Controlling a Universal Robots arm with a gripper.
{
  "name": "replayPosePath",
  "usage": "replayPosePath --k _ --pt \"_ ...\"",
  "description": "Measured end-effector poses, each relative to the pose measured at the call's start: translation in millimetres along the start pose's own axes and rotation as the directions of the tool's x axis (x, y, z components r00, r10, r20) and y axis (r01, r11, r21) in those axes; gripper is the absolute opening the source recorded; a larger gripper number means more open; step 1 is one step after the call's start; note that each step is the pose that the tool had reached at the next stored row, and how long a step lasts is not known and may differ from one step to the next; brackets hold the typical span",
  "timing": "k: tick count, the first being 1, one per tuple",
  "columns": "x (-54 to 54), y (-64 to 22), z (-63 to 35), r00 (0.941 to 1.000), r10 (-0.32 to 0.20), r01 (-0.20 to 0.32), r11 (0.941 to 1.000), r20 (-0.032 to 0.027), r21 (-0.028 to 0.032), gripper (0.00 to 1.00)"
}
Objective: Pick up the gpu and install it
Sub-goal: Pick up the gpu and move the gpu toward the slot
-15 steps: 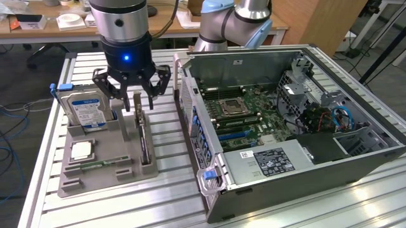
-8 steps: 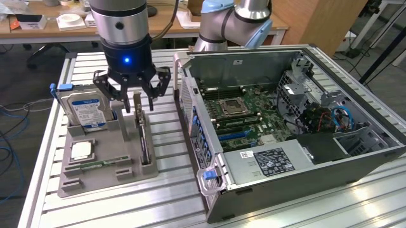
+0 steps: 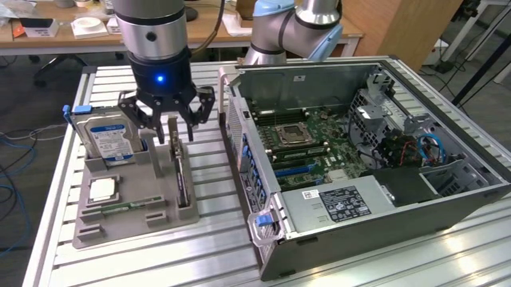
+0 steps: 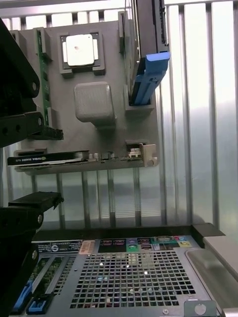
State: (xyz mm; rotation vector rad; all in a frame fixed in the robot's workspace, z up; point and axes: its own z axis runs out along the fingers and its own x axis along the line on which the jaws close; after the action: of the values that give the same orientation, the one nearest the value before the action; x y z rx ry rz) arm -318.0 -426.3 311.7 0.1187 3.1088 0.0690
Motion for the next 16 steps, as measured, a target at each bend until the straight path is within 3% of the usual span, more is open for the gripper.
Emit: replayPosePath --k 16 --pt "0.4 -0.9 12.7 1.0000 0.000 0.000 1.0000 0.0000 0.0000 0.55"
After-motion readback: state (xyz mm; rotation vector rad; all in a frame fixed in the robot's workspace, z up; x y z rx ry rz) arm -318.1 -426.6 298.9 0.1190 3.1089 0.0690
